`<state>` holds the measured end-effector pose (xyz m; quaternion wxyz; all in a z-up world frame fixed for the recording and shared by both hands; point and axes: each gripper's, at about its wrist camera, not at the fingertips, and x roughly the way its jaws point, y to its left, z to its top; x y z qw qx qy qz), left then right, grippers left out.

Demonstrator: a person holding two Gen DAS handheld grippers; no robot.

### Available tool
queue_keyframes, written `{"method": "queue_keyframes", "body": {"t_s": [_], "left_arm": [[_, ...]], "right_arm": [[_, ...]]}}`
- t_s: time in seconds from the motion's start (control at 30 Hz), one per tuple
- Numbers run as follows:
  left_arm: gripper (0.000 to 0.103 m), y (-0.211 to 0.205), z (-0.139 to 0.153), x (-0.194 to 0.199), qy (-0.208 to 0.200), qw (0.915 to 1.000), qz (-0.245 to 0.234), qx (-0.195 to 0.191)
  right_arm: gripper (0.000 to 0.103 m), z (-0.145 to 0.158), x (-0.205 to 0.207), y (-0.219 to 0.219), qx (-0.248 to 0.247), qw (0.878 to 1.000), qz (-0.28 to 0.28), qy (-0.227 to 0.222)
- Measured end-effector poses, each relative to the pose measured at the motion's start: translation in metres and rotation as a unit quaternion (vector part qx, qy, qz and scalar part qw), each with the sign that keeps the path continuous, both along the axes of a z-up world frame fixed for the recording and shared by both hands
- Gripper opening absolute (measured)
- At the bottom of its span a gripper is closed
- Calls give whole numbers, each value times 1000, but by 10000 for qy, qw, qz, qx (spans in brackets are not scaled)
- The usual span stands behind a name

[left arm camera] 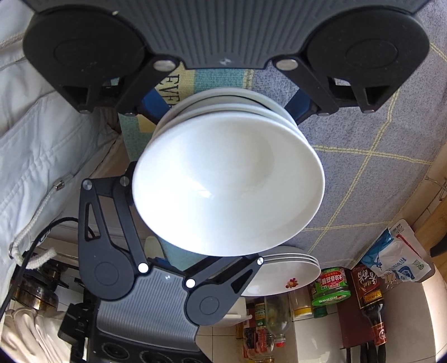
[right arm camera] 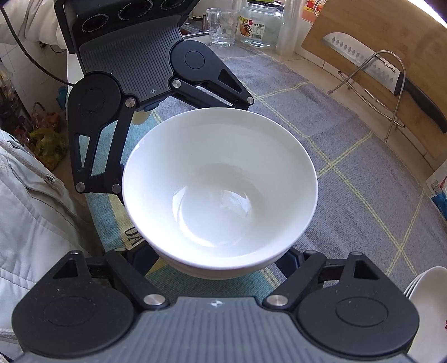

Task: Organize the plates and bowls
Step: 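Lift the bowl stack with both tools and carry it over the plate stack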

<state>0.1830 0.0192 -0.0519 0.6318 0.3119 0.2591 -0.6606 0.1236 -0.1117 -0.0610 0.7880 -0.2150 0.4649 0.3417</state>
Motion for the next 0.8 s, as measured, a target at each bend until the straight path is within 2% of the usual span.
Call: {"method": "queue_keyframes", "body": {"t_s": [0.5,0.8], "left_arm": [[87,3,4,-1,56,9999,109,-19],[87,-11,17,-4,31,9995,309,-1]], "right_arm": [[89,4,-3,1,28,10000,43,-71],[89,18,1,-18,124,9996,245,-114]]}}
